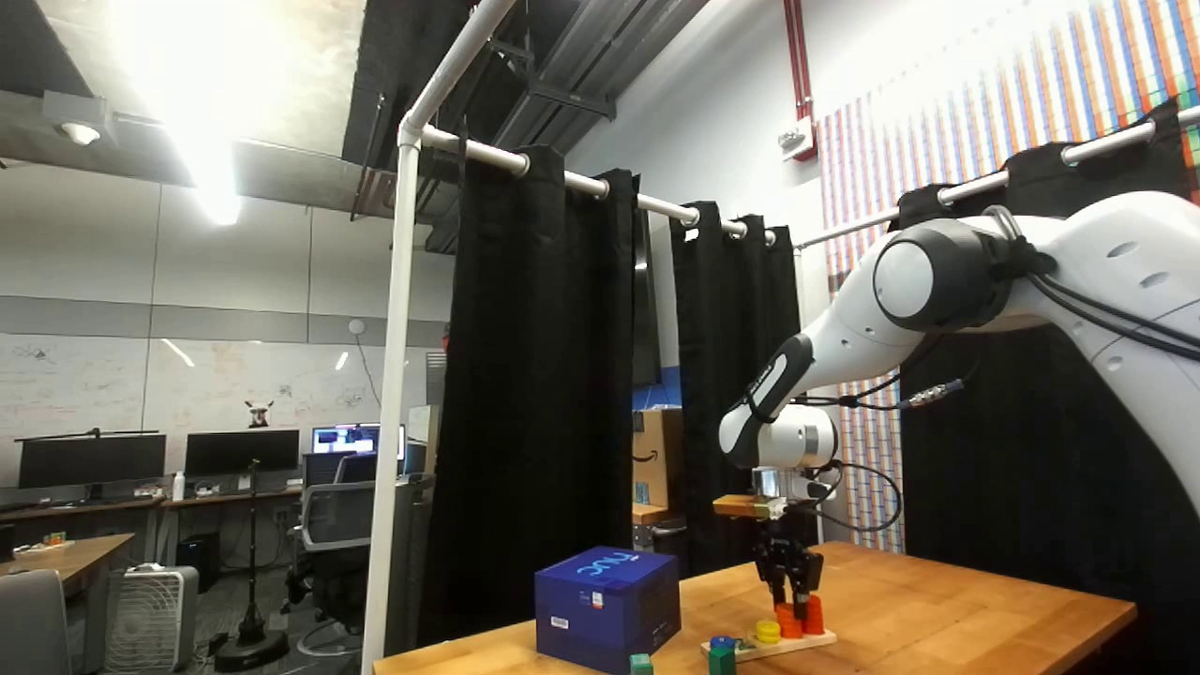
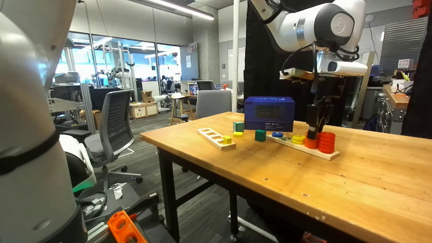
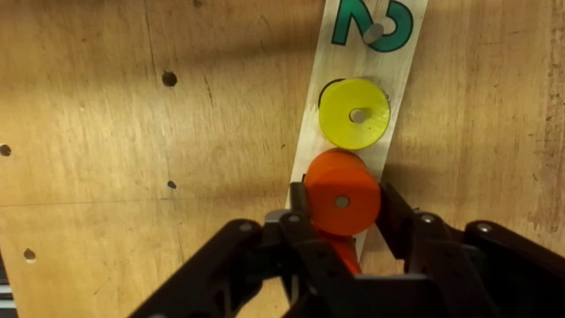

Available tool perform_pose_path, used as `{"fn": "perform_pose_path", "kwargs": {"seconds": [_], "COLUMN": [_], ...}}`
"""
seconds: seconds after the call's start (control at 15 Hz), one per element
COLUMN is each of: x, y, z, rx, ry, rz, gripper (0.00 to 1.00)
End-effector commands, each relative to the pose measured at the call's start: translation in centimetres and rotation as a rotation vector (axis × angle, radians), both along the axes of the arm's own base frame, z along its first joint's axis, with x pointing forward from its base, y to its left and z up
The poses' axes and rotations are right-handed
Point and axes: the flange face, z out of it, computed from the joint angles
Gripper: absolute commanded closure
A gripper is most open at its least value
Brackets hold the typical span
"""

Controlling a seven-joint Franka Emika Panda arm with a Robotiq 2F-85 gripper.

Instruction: Pick up the orange object and put it on the table

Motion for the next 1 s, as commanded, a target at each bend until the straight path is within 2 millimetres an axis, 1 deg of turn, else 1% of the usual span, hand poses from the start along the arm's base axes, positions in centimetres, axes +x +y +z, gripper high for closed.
{"fn": "perform_pose_path", "kwargs": {"seconds": [0.0,0.33,0.73,0.93], "x": [0.5,0.2,-0.5,-0.5], "y": [0.0,0.5,1.9,2.4], "z": [1.1,2.7,6.1,7.1], "rx": [-0.026,-0.049,-0.088,-0.097], "ry": [0.007,-0.003,-0.013,-0.011], "rz": [0.004,0.016,0.039,0.050], "gripper": [0.80,0.80,0.81,0.81]}}
